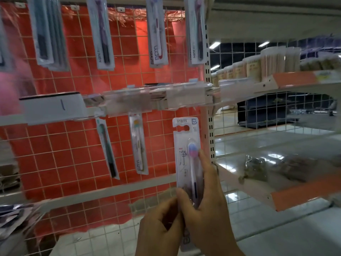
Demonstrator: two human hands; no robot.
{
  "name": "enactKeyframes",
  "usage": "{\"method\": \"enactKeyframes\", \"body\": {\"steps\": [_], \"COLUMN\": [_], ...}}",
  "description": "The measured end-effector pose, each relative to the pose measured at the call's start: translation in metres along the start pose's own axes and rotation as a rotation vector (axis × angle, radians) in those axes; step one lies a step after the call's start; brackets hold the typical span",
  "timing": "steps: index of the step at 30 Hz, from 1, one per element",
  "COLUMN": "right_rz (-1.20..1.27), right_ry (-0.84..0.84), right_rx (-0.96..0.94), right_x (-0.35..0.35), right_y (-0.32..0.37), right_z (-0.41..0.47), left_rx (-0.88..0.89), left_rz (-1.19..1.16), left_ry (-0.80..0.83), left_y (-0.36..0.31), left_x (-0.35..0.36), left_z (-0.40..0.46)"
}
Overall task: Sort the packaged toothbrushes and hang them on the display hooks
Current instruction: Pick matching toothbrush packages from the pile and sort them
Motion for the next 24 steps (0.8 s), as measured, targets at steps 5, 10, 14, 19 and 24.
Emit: {"method": "enactKeyframes", "body": {"steps": [5,10,14,19,24], "right_rz": [-0.051,-0.097,-0.023,-0.135,-0.179], "right_ry": [-0.01,-0.037,0.013,-0.081,-0.16], "right_rx": [-0.108,-0.175,-0.134,-0.237,-0.299], "right_x": [-0.005,-0.002,0.004,0.009,0.011], "right_y": [0.005,0.011,0.005,-0.006,-0.007], "right_z": [0.025,0.049,0.061,0.065,0.066], "left_rx": [0.027,0.054,0.057,0.045,0.044], "left_rz": [-0.059,-0.051,-0.066,-0.051,0.005], "left_ry": [-0.05,-0.092,-0.108,-0.104,-0.097], "left_y": [-0.005,-0.014,-0.011,-0.003,0.002], "left_x": [0.007,0.007,0.008,0.009,0.009], "left_z": [0.021,0.04,0.051,0.058,0.062]}}
Point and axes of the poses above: each hand's wrist, its own z-axis towards the middle knuckle, its own x-axis out of the palm, y = z × x, the point moved 4 cm from there along z, towards the middle knuckle, and after that the axes turned 10 degrees about x, right-handed, at the moved point
